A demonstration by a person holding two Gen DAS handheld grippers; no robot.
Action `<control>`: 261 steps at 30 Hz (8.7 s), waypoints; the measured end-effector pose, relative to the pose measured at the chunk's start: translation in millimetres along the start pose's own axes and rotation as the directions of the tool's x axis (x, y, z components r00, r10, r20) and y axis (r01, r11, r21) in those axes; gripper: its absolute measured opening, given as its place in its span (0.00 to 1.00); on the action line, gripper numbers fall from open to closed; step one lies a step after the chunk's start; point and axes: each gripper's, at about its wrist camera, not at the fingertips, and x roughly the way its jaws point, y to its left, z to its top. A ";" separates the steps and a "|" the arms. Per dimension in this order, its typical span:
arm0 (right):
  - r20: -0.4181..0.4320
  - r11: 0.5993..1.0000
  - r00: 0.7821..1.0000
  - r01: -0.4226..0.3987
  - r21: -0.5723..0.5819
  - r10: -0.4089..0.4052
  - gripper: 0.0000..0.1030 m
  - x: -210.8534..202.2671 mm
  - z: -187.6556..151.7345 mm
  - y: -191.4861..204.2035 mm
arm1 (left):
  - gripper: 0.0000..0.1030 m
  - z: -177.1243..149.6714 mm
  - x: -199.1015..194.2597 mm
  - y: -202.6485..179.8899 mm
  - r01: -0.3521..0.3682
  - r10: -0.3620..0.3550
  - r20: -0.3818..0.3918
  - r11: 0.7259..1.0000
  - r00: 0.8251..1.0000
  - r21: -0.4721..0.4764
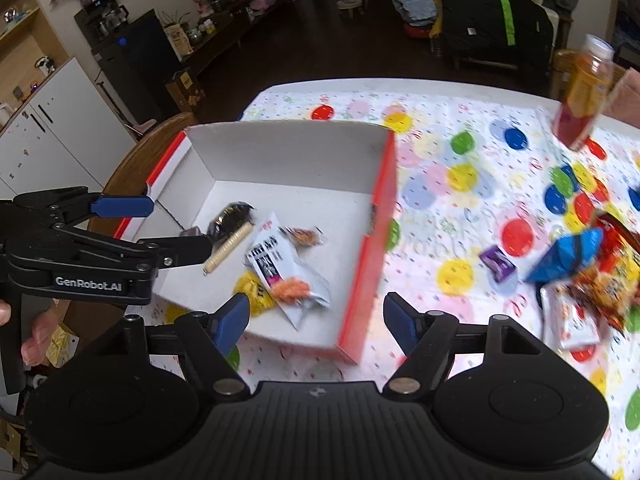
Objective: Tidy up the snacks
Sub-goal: 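Move both tools out of the box back over the snack pile, then grasp the blue wrapped packet with the left tool while the right tool grasps the red Wangwang bag, then carry the blue packet with the left tool while the right tool carries the red bag over the box, then open the left tool to drop the blue packet while the right tool releases the red bag in the box, then move both tools out of the box back toward the remaining snacks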
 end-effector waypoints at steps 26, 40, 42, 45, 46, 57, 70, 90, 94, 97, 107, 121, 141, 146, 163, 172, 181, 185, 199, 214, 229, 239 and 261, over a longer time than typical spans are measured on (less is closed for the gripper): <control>-0.038 0.959 0.985 0.173 0.225 -0.169 0.78 -83.6 -64.9 -184.0 | 1.00 19.0 34.3 -146.7 0.074 -0.072 -0.024 0.990 0.997 0.121; -0.065 0.915 0.976 0.216 0.342 -0.206 0.78 -79.5 -50.2 -267.6 | 0.96 58.0 95.2 -227.4 0.116 -0.106 -0.054 0.966 0.993 0.230; -0.071 0.910 0.976 0.218 0.352 -0.206 0.78 -72.5 -43.1 -274.1 | 0.95 65.4 106.8 -233.6 0.123 -0.110 -0.065 0.963 0.992 0.239; -0.079 0.903 0.976 0.218 0.371 -0.203 0.78 -60.1 -32.3 -282.5 | 0.92 76.6 122.8 -239.3 0.124 -0.108 -0.078 0.960 0.991 0.250; -0.082 0.901 0.977 0.213 0.379 -0.197 0.78 -55.5 -28.8 -284.7 | 0.92 79.6 127.9 -240.8 0.130 -0.112 -0.084 0.958 0.990 0.256; -0.136 0.850 0.980 0.196 0.489 -0.148 0.78 -0.5 9.7 -299.7 | 0.76 101.9 177.0 -249.4 0.209 -0.160 -0.183 0.933 0.970 0.293; -0.178 0.814 0.976 0.203 0.545 -0.125 0.76 38.7 19.3 -308.7 | 0.59 102.0 216.2 -246.0 0.300 -0.229 -0.274 0.920 0.934 0.254; -0.174 0.840 0.973 0.218 0.497 -0.150 0.48 32.2 20.2 -302.8 | 0.33 99.8 214.7 -240.7 0.299 -0.237 -0.258 0.925 0.937 0.235; -0.168 0.841 0.974 0.218 0.495 -0.154 0.47 26.5 17.5 -301.3 | 0.33 100.3 207.4 -237.2 0.290 -0.233 -0.242 0.928 0.942 0.234; -0.159 0.847 0.974 0.217 0.485 -0.159 0.47 18.9 16.9 -297.8 | 0.33 101.9 200.1 -234.6 0.285 -0.235 -0.227 0.932 0.945 0.224; -0.145 0.875 0.979 0.194 0.443 -0.143 0.47 -13.9 4.2 -282.2 | 0.32 96.2 164.7 -222.6 0.296 -0.253 -0.216 0.934 0.943 0.202; -0.146 0.936 0.982 0.163 0.311 -0.123 0.47 -47.8 -2.8 -221.1 | 0.33 75.2 100.8 -183.4 0.323 -0.289 -0.213 0.935 0.933 0.146; -0.128 0.995 0.991 0.053 0.087 -0.041 0.47 -23.6 38.5 -60.8 | 0.32 57.0 13.0 -64.6 0.230 -0.217 -0.141 0.970 0.966 0.082; -0.134 0.999 0.991 0.031 0.044 -0.025 0.47 -5.5 47.1 -23.0 | 0.32 50.7 3.5 -27.1 0.186 -0.178 -0.130 0.981 0.976 0.057; -0.177 0.999 0.984 0.036 -0.013 -0.038 0.47 64.6 81.1 39.6 | 0.33 25.6 19.6 63.8 0.128 -0.127 -0.207 0.992 0.970 -0.007; -0.208 0.997 0.975 0.072 -0.018 -0.074 0.46 105.0 94.9 49.8 | 0.33 8.5 43.1 75.9 0.149 -0.143 -0.278 0.989 0.950 0.002; -0.266 0.994 0.958 0.097 -0.056 -0.109 0.46 134.2 85.7 57.2 | 0.33 -1.4 63.5 78.9 0.173 -0.164 -0.328 0.985 0.931 0.001; -0.263 0.993 0.958 0.100 -0.055 -0.111 0.46 135.6 85.9 58.8 | 0.33 -3.4 73.9 77.6 0.181 -0.170 -0.344 0.983 0.923 0.001; -0.231 0.993 0.965 0.115 -0.037 -0.120 0.53 124.4 88.8 54.5 | 0.35 -13.5 91.8 72.8 0.156 -0.142 -0.371 0.988 0.918 0.008; -0.143 0.997 0.987 0.067 -0.024 -0.070 0.71 61.7 77.5 51.9 | 0.77 -8.5 57.9 63.8 0.091 -0.078 -0.267 0.995 0.961 0.036; -0.074 0.998 0.996 0.055 0.030 -0.053 0.72 -6.8 42.1 21.8 | 0.95 12.4 2.5 18.0 0.090 -0.083 -0.101 0.994 0.991 0.068; -0.029 0.990 0.994 0.111 0.086 -0.109 0.76 -53.2 18.1 -28.1 | 0.99 28.4 -13.0 -36.0 0.099 -0.096 -0.028 0.990 0.995 0.101; -0.036 0.955 0.982 0.191 0.226 -0.188 0.78 -92.1 -3.9 -196.4 | 0.99 55.1 31.8 -184.2 0.145 -0.140 -0.039 0.979 0.989 0.144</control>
